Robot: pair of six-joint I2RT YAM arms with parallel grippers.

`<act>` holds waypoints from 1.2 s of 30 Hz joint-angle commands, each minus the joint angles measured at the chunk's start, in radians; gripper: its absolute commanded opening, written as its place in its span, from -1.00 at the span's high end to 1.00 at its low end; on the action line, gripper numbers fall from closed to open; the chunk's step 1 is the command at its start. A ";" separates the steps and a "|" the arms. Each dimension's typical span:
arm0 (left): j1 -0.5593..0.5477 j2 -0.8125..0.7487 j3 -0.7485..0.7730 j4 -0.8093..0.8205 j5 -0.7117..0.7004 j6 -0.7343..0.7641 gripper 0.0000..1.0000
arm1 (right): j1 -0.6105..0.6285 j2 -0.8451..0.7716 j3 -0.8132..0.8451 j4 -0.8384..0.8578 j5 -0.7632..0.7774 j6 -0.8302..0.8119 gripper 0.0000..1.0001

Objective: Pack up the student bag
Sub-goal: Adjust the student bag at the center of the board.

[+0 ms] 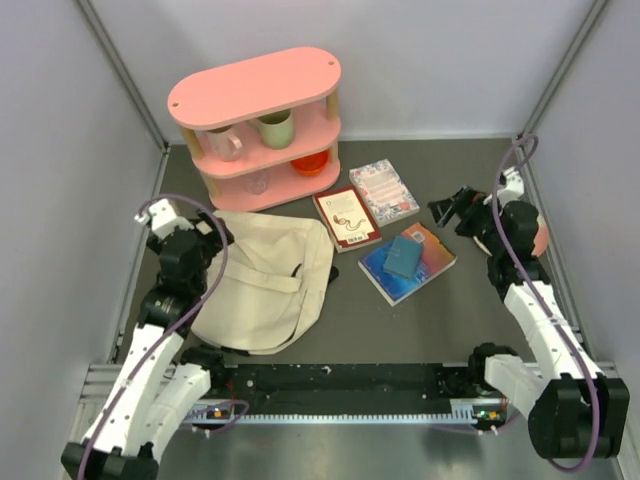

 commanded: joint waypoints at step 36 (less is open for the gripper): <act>0.003 -0.310 -0.006 -0.406 0.154 -0.046 -0.98 | 0.868 0.557 0.132 0.064 0.099 0.453 -0.75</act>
